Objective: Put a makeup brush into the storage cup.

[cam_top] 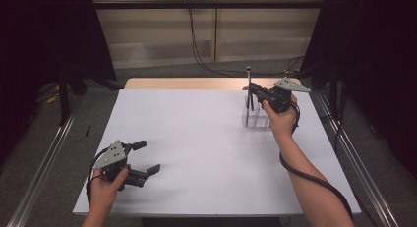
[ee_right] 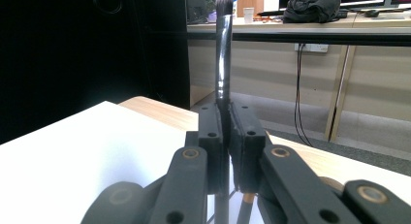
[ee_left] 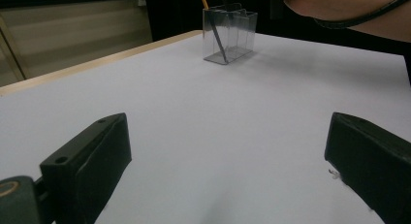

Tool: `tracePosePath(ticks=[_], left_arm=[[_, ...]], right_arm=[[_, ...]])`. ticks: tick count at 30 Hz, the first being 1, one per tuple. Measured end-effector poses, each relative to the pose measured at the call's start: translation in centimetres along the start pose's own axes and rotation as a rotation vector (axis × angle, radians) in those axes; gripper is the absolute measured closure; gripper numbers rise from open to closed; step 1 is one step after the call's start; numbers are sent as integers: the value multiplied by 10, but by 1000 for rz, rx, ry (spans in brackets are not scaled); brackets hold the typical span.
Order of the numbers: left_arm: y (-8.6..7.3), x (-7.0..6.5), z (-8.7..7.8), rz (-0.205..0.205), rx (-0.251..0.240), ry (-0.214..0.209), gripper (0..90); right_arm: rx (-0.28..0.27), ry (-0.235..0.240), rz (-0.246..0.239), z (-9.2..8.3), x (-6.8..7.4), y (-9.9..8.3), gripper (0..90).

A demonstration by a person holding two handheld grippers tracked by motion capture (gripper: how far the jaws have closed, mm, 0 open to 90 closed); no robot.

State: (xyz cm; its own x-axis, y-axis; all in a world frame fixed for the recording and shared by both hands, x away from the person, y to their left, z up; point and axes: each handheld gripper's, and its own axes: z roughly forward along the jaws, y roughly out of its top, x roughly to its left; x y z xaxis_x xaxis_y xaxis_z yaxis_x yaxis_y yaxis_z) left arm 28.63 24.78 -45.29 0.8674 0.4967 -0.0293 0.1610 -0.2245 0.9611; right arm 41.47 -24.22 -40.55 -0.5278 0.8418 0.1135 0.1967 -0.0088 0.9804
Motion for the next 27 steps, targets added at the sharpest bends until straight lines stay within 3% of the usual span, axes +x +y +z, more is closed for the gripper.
tracePosePath(ticks=[27], left_arm=[[0, -1, 0, -6, -3, 1, 28]], right_arm=[[6, -5, 0, -5, -2, -8, 844]])
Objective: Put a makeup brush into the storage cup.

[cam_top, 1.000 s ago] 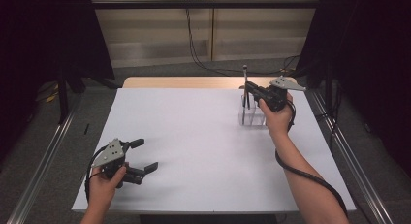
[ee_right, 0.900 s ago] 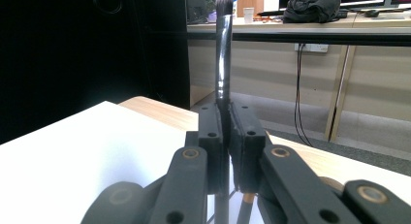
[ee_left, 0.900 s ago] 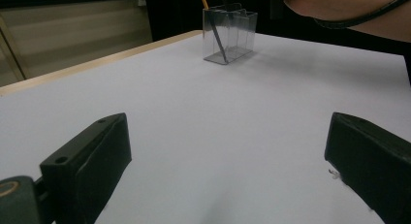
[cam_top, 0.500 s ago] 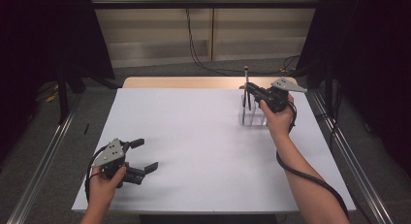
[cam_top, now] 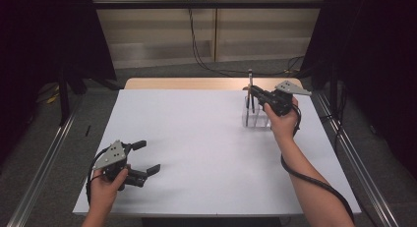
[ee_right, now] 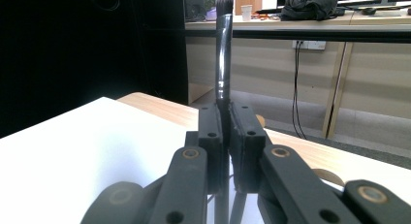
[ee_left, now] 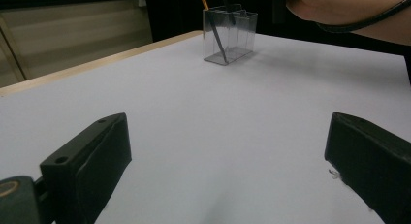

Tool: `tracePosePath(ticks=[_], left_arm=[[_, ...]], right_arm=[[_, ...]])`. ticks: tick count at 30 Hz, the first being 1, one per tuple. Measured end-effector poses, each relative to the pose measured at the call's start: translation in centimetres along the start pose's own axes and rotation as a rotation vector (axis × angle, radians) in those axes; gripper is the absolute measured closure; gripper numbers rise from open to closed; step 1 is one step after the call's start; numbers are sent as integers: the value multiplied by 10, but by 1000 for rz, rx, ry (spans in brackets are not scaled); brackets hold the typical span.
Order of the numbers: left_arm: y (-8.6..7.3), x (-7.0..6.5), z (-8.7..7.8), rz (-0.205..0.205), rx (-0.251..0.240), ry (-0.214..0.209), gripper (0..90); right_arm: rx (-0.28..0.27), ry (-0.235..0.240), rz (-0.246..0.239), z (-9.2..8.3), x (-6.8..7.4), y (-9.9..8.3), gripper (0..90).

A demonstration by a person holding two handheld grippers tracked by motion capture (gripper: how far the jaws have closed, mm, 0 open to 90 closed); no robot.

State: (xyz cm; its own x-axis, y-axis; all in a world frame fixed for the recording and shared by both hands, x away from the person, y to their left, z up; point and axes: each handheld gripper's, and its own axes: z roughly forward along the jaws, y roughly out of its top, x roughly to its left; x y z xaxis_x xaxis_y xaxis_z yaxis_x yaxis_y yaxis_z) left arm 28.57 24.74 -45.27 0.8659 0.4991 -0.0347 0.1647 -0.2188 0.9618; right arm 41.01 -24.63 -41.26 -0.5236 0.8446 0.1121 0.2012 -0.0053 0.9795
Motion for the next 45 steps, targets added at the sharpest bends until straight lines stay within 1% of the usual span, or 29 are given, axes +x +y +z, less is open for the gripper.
tracePosePath(ticks=[4, 7, 28, 32, 38, 45], left_arm=[[0, 0, 0, 1, 0, -1, 28], [0, 0, 0, 1, 0, 0, 28], [0, 0, 0, 1, -1, 1, 27], [0, 1, 0, 8, 6, 1, 28], [0, 1, 0, 4, 3, 1, 28], [0, 1, 0, 7, 6, -1, 28]], right_arm=[[2, -4, -6, -1, 0, -2, 844], [-1, -5, -1, -1, 0, -3, 844], [8, 4, -7, -5, 2, -8, 844], [12, 3, -5, -6, 3, -8, 844], [12, 9, -2, -7, 4, -8, 844], [10, 5, -6, -9, 4, -8, 844]])
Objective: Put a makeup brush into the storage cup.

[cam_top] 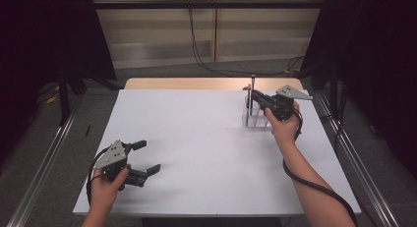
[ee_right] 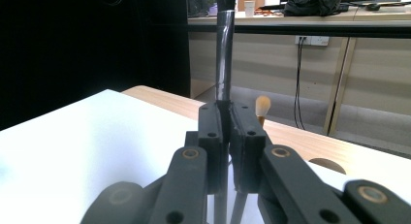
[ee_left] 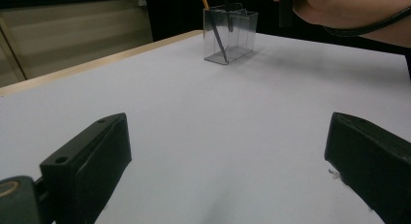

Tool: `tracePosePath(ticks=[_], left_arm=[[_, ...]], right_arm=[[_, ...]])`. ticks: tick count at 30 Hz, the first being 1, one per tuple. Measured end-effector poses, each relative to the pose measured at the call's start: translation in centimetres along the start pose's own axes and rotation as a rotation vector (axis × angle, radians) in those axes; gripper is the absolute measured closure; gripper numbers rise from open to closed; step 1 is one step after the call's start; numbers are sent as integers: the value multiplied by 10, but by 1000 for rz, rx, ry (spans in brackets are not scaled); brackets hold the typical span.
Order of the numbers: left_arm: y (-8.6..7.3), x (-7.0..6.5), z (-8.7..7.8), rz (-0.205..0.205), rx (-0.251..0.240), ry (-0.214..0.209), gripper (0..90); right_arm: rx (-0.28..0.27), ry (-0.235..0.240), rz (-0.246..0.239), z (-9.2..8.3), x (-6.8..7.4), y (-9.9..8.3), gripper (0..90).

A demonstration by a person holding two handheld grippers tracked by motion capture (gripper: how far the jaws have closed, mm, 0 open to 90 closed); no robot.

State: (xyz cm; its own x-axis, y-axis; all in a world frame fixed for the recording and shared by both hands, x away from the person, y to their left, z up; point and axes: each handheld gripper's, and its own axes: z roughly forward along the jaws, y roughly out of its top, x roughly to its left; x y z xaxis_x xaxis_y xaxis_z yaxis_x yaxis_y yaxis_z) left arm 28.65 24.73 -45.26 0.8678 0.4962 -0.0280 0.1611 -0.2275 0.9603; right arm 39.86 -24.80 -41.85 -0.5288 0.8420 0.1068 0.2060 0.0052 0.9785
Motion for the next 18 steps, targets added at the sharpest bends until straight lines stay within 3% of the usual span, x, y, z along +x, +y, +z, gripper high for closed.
tracePosePath(ticks=[18], left_arm=[[0, 0, 2, 2, -1, -5, 27]], right_arm=[[-6, -7, 5, -8, -1, 0, 842]])
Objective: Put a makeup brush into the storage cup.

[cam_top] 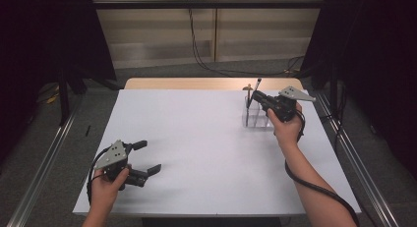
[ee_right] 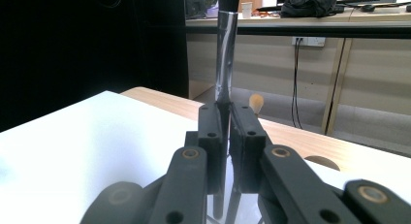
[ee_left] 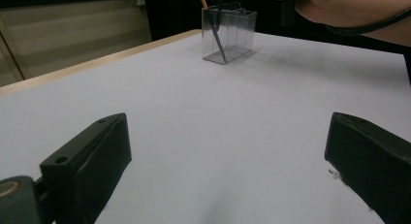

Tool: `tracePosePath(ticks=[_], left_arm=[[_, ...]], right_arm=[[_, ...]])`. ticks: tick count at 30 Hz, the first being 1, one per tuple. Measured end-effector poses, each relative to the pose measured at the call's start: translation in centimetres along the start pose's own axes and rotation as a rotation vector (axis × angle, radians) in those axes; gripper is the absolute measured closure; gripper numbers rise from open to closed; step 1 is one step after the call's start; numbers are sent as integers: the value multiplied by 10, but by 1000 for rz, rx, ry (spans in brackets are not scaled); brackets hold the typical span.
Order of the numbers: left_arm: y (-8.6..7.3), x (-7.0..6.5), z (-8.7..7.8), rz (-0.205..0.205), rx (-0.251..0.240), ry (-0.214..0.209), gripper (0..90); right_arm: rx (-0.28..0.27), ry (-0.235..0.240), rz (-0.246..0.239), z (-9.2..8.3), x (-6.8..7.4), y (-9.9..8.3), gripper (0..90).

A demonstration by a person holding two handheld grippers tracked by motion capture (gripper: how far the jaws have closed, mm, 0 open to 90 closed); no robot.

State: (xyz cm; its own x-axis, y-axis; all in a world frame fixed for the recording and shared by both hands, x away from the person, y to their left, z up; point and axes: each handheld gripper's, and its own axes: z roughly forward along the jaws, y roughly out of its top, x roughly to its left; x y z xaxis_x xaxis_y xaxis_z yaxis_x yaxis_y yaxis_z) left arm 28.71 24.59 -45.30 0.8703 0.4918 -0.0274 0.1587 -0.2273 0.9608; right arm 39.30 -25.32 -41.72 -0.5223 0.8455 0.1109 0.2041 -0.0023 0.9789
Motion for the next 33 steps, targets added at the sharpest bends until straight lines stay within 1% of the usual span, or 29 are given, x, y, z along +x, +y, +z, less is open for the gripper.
tracePosePath(ticks=[3, 4, 5, 7, 9, 11, 12, 14, 16, 17, 20, 22, 25, 27, 30, 31, 33], left_arm=[[0, 0, 0, 0, 5, 0, 28], [0, 0, 0, 1, 5, 1, 27], [0, 0, 0, 1, 5, 1, 28], [0, 0, 0, 1, 5, 1, 28], [0, 0, 0, 1, 4, 1, 28], [0, 0, 0, 1, 0, 0, 28], [0, 0, 0, 0, 0, 0, 27], [0, 0, 0, 1, 1, 0, 28], [0, 0, 0, 1, 2, 0, 28], [0, 0, 0, 0, 1, -1, 28], [0, 0, 0, -2, -1, -1, 28], [1, 0, 1, 1, 0, -1, 28], [1, 1, 2, -1, -2, -2, 27], [1, 1, 2, 2, 1, 0, 28], [1, 1, 3, 0, 2, -2, 28], [0, 1, 3, 0, 2, -2, 28], [0, 1, 2, -1, 0, -4, 28]], right_arm=[[2, 4, -5, 0, 1, 0, 839], [2, 6, -8, -1, 2, 0, 817], [-6, 11, -9, -1, 2, 0, 756], [-5, 13, -21, 0, 4, 0, 678], [-12, 5, -26, 0, 6, 0, 566], [-11, 11, -23, 0, 7, 1, 546], [-10, 6, -34, 0, 8, 1, 522], [-17, 10, -33, 0, 10, 1, 448], [-11, 15, -46, 1, 11, 1, 438], [-8, 12, -55, 1, 11, 1, 414], [-10, 21, -44, 2, 11, -1, 340], [-4, 32, -42, 2, 11, -2, 312], [-1, 38, -43, 2, 10, -4, 263], [4, 38, -52, 2, 10, -5, 233], [9, 36, -54, 1, 10, -6, 216], [13, 41, -57, 1, 10, -6, 192], [16, 43, -63, 1, 10, -6, 178]])
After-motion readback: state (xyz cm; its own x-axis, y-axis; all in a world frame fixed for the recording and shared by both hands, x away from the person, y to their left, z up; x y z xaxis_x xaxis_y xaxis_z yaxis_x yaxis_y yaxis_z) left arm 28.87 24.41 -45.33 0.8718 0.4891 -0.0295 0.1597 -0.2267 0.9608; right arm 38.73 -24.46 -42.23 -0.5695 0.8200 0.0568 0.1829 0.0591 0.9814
